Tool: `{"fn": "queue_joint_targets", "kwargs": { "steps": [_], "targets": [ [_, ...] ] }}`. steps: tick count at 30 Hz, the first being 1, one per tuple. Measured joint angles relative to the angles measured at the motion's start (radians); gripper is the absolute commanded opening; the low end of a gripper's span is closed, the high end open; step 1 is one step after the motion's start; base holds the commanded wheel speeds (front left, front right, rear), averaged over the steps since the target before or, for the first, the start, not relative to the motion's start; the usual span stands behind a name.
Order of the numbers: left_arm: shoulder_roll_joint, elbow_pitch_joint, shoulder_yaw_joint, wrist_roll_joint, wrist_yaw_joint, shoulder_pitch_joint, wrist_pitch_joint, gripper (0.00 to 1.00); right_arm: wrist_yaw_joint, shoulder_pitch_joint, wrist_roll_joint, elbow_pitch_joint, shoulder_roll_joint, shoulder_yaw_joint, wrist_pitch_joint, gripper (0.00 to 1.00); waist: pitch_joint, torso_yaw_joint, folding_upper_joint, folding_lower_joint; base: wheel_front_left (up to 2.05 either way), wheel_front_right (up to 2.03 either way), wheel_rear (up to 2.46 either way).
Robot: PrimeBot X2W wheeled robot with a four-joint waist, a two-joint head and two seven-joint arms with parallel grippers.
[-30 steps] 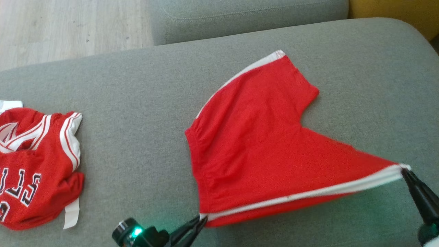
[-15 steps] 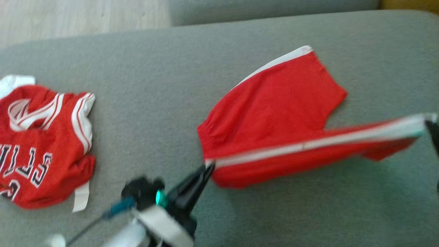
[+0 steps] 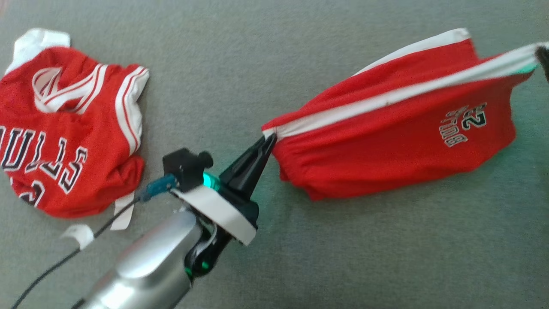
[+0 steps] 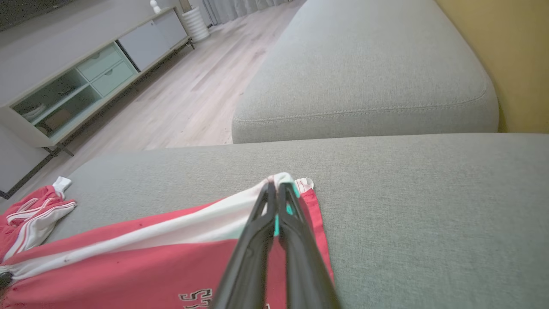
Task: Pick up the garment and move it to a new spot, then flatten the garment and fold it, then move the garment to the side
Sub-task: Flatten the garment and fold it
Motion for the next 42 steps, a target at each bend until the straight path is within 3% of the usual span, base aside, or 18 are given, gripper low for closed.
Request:
{"fn": "queue_joint_targets", "kwargs": {
  "steps": [9, 10, 11, 12, 13, 14, 15, 16, 22, 26, 30, 31, 35, 38, 42],
  "targets": [
    [-0.03, 0.104, -0.094, -0.058, 0.0, -0.162, -0.044, 0.0, 0.0, -0.198, -0.008, 0.157, -0.001, 0.094, 0.035, 0.0, 0.085, 0.06, 0.0, -0.0001, 0.0, 0.0, 0.0],
    [-0.033, 0.117, -0.105, -0.064, 0.0, -0.176, -0.05, 0.04, 0.0, -0.212, -0.008, 0.17, -0.001, 0.107, 0.035, 0.0, 0.092, 0.064, 0.0, -0.0001, 0.0, 0.0, 0.0],
    [-0.036, 0.129, -0.115, -0.071, 0.0, -0.189, -0.051, 0.17, 0.0, -0.225, -0.008, 0.183, 0.0, 0.118, 0.035, 0.0, 0.099, 0.067, 0.0, -0.0001, 0.0, 0.0, 0.0],
    [-0.038, 0.141, -0.122, -0.077, 0.0, -0.199, -0.053, 0.34, 0.0, -0.237, -0.008, 0.194, 0.0, 0.131, 0.035, 0.09, 0.104, 0.07, 0.0, -0.0001, 0.0, 0.0, 0.0],
    [-0.04, 0.151, -0.128, -0.084, 0.0, -0.207, -0.06, 0.71, 0.0, -0.248, -0.008, 0.204, 0.002, 0.143, 0.032, 0.4, 0.108, 0.071, 0.0, -0.0001, 0.0, 0.0, 0.0],
    [-0.042, 0.161, -0.139, -0.09, 0.0, -0.215, -0.06, 0.71, 0.0, -0.259, -0.007, 0.216, 0.006, 0.153, 0.023, 0.4, 0.111, 0.071, 0.0, -0.0001, 0.0, 0.0, 0.0],
    [-0.042, 0.161, -0.139, -0.09, 0.0, -0.215, -0.06, 0.93, 0.0, -0.259, -0.007, 0.216, 0.006, 0.153, 0.023, 0.96, 0.111, 0.071, 0.0, -0.0001, 0.0, 0.0, 0.0],
    [-0.043, 0.17, -0.147, -0.097, 0.0, -0.22, -0.061, 1.0, 0.0, -0.269, -0.007, 0.221, 0.012, 0.162, 0.009, 1.0, 0.111, 0.069, 0.0, -0.0001, 0.0, 0.0, 0.0],
    [-0.053, 0.212, -0.156, -0.097, 0.0, -0.218, -0.078, 1.0, 0.0, -0.273, 0.021, 0.239, 0.027, 0.204, -0.088, 1.0, 0.086, 0.061, 0.0, -0.0004, 0.0, 0.0, 0.0],
    [-0.063, 0.183, -0.024, 0.017, 0.016, -0.172, -0.08, 1.0, 0.0, -0.196, 0.043, 0.18, 0.019, 0.223, -0.156, 1.0, 0.05, 0.054, 0.0, -0.0004, 0.0, 0.0, 0.0],
    [-0.074, 0.102, 0.113, 0.206, 0.109, -0.03, -0.081, 1.0, 0.0, -0.055, 0.023, 0.154, 0.017, 0.24, -0.223, 1.0, 0.006, 0.042, 0.0, -0.0005, 0.0, 0.0, 0.0],
    [-0.087, 0.054, 0.174, 0.297, 0.164, 0.061, -0.081, 1.0, 0.0, -0.003, -0.002, 0.17, 0.028, 0.228, -0.256, 1.0, -0.014, 0.036, 0.0, -0.0006, 0.0, 0.0, 0.0],
    [-0.124, -0.055, 0.28, 0.456, 0.258, 0.211, -0.081, 1.0, 0.0, 0.018, -0.091, 0.281, 0.09, 0.156, -0.3, 1.0, -0.043, 0.031, 0.0, -0.0006, 0.0, 0.0, 0.0],
    [-0.163, -0.134, 0.328, 0.55, 0.306, 0.288, -0.081, 1.0, 0.0, -0.004, -0.179, 0.371, 0.134, 0.108, -0.31, 1.0, -0.05, 0.046, 0.0, -0.0005, 0.0, 0.0, 0.0],
    [-0.193, -0.196, 0.35, 0.64, 0.325, 0.368, -0.081, 1.0, 0.0, -0.08, -0.279, 0.495, 0.189, 0.081, -0.301, 1.0, -0.053, 0.08, 0.0, -0.0005, 0.0, 0.0, 0.0]
  ]
}}
